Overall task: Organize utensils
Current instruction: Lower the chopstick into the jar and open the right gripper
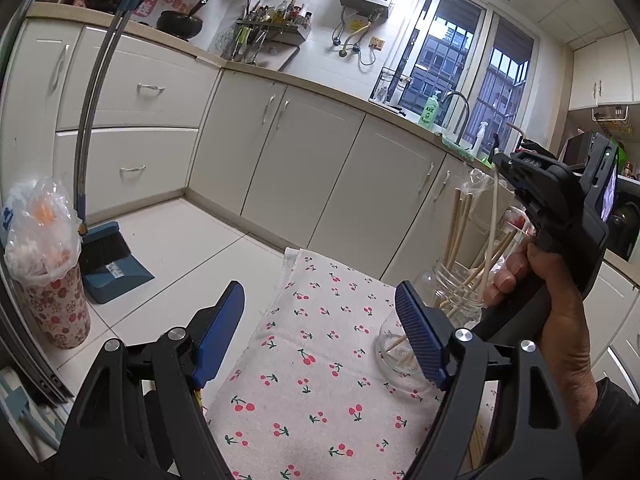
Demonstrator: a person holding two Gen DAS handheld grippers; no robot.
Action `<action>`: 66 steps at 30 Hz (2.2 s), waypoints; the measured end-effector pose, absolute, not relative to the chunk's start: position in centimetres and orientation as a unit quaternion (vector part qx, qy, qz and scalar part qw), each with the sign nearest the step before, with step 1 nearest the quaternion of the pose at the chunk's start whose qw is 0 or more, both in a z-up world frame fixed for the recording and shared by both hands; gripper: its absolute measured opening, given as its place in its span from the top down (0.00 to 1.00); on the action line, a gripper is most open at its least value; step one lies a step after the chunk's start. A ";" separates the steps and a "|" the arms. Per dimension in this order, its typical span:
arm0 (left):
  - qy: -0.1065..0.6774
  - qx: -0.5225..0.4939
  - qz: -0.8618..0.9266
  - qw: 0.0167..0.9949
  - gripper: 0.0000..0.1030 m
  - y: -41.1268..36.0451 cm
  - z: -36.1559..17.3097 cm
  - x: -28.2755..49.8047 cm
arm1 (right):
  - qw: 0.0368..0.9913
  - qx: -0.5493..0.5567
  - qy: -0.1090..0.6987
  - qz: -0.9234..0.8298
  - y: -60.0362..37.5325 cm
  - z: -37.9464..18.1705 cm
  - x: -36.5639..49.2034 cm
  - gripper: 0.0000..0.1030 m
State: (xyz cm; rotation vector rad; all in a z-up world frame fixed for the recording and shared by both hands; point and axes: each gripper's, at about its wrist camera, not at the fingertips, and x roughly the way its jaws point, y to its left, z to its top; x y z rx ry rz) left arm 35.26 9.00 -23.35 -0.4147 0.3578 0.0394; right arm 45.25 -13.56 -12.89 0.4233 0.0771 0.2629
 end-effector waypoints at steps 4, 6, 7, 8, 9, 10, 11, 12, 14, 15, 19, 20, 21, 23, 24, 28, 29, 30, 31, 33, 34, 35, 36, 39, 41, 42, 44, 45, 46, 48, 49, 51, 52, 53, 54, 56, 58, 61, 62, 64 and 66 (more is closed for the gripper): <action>0.180 -0.207 0.016 0.962 0.28 8.9 -23.5 35.4 | 0.965 0.224 0.021 0.132 -13.9 -11.4 45.7 0.94; 0.181 -0.208 0.015 0.961 0.28 8.9 -23.5 35.5 | 0.967 0.219 0.016 0.131 -13.7 -10.9 45.7 0.94; 0.181 -0.210 0.015 0.961 0.28 9.0 -23.5 35.5 | 0.968 0.214 0.017 0.130 -13.6 -10.9 45.9 0.94; 0.182 -0.212 0.015 0.960 0.28 9.0 -23.5 35.5 | 0.969 0.211 0.021 0.129 -13.5 -11.1 46.0 0.94; 0.183 -0.213 0.015 0.960 0.28 9.1 -23.5 35.6 | 0.969 0.208 0.028 0.127 -13.4 -11.3 46.1 0.94; 0.183 -0.215 0.015 0.959 0.28 9.1 -23.5 35.6 | 0.970 0.207 0.032 0.126 -13.4 -11.7 46.1 0.94; 0.183 -0.217 0.015 0.959 0.28 9.1 -23.6 35.6 | 0.970 0.206 0.036 0.126 -13.3 -11.9 46.2 0.94; 0.184 -0.217 0.015 0.959 0.28 9.1 -23.5 35.6 | 0.969 0.206 0.044 0.126 -13.3 -12.2 46.4 0.94; 0.185 -0.217 0.014 0.958 0.28 9.0 -23.6 35.6 | 0.970 0.203 0.052 0.126 -13.1 -12.6 46.4 0.94; 0.184 -0.217 0.014 0.959 0.28 9.0 -23.5 35.7 | 0.970 0.201 0.057 0.128 -13.0 -12.8 46.4 0.94; 0.186 -0.219 0.013 0.958 0.28 9.1 -23.5 35.8 | 0.972 0.188 0.050 0.133 -12.7 -12.8 45.4 0.94; 0.186 -0.220 0.013 0.957 0.28 9.2 -23.6 35.8 | 0.972 0.186 0.051 0.134 -12.6 -12.7 45.4 0.94; 0.186 -0.221 0.014 0.957 0.28 9.2 -23.6 35.8 | 0.973 0.183 0.051 0.134 -12.5 -12.7 45.4 0.94; 0.188 -0.222 0.014 0.957 0.28 9.3 -23.6 36.0 | 0.973 0.181 0.051 0.135 -12.5 -12.5 45.6 0.94; 0.189 -0.222 0.014 0.957 0.28 9.2 -23.6 36.0 | 0.973 0.182 0.051 0.134 -12.6 -12.6 45.5 0.94; 0.190 -0.222 0.014 0.956 0.28 9.2 -23.7 36.1 | 0.974 0.173 0.050 0.135 -12.4 -12.4 45.2 0.94; 0.190 -0.223 0.014 0.956 0.28 9.2 -23.7 36.1 | 0.975 0.170 0.050 0.136 -12.3 -12.3 45.1 0.94; 0.190 -0.223 0.014 0.956 0.28 9.2 -23.7 36.1 | 0.975 0.167 0.051 0.138 -12.3 -12.3 44.9 0.94; 0.191 -0.224 0.015 0.956 0.28 9.2 -23.7 36.1 | 0.975 0.164 0.051 0.138 -12.3 -12.4 44.6 0.94; 0.191 -0.225 0.015 0.955 0.28 9.3 -23.7 36.1 | 0.977 0.158 0.048 0.139 -12.2 -12.4 44.1 0.94; 0.192 -0.226 0.016 0.955 0.28 9.4 -23.8 36.2 | 0.977 0.154 0.045 0.138 -12.2 -12.4 43.9 0.94; 0.194 -0.228 0.015 0.954 0.28 9.3 -23.8 36.2 | 0.978 0.151 0.043 0.138 -12.2 -12.4 43.9 0.94; 0.195 -0.228 0.015 0.954 0.28 9.3 -23.9 36.2 | 0.978 0.151 0.042 0.136 -12.3 -12.4 44.0 0.94; 0.196 -0.226 0.015 0.954 0.27 9.3 -23.9 36.3 | 0.977 0.166 0.044 0.128 -12.8 -12.3 45.0 0.94; 0.198 -0.226 0.014 0.954 0.27 9.3 -23.9 36.4 | 0.977 0.165 0.043 0.129 -12.8 -12.1 45.4 0.94; 0.200 -0.227 0.014 0.953 0.27 9.3 -24.0 36.4 | 0.977 0.164 0.043 0.130 -12.7 -12.1 45.5 0.94; 0.201 -0.229 0.014 0.952 0.27 9.4 -24.0 36.5 | 0.977 0.158 0.046 0.132 -12.5 -12.3 45.6 0.94; 0.201 -0.229 0.014 0.952 0.27 9.5 -24.0 36.5 | 0.978 0.155 0.049 0.133 -12.3 -12.5 45.6 0.94; 0.201 -0.230 0.014 0.952 0.27 9.5 -24.0 36.5 | 0.978 0.154 0.052 0.134 -12.3 -12.7 45.6 0.94; 0.201 -0.231 0.014 0.952 0.27 9.5 -24.0 36.5 | 0.977 0.156 0.060 0.136 -12.4 -13.1 45.6 0.94; 0.201 -0.231 0.014 0.952 0.27 9.5 -24.0 36.5 | 0.976 0.157 0.063 0.137 -12.4 -13.3 45.5 0.94; 0.202 -0.232 0.015 0.951 0.27 9.5 -24.0 36.6 | 0.976 0.153 0.068 0.142 -12.4 -13.5 45.1 0.94; 0.202 -0.232 0.016 0.951 0.27 9.5 -24.0 36.6 | 0.975 0.151 0.070 0.144 -12.4 -13.6 44.9 0.94; 0.202 -0.233 0.016 0.951 0.27 9.5 -24.0 36.6 | 0.975 0.148 0.075 0.148 -12.3 -13.8 44.6 0.94; 0.202 -0.232 0.017 0.951 0.27 9.5 -24.0 36.6 | 0.975 0.143 0.081 0.151 -12.2 -13.9 44.3 0.94; 0.203 -0.231 0.017 0.952 0.26 9.5 -24.0 36.6 | 0.974 0.133 0.093 0.158 -12.1 -14.3 43.7 0.94; 0.202 -0.226 0.019 0.953 0.26 9.3 -24.0 36.6 | 0.974 0.120 0.102 0.163 -11.9 -14.6 43.1 0.90; 0.202 -0.214 0.021 0.955 0.26 8.9 -24.0 36.6 | 0.974 0.102 0.112 0.167 -11.9 -14.8 41.9 0.70; 0.202 -0.210 0.021 0.957 0.26 8.7 -23.9 36.6 | 0.974 0.095 0.116 0.170 -12.0 -14.7 41.4 0.70; 0.202 -0.203 0.020 0.958 0.26 8.4 -23.8 36.6 | 0.974 0.091 0.118 0.170 -12.8 -14.2 40.1 0.70; 0.204 -0.199 0.021 0.958 0.26 8.3 -23.7 36.7 | 0.976 0.090 0.116 0.161 -14.3 -13.4 38.0 0.61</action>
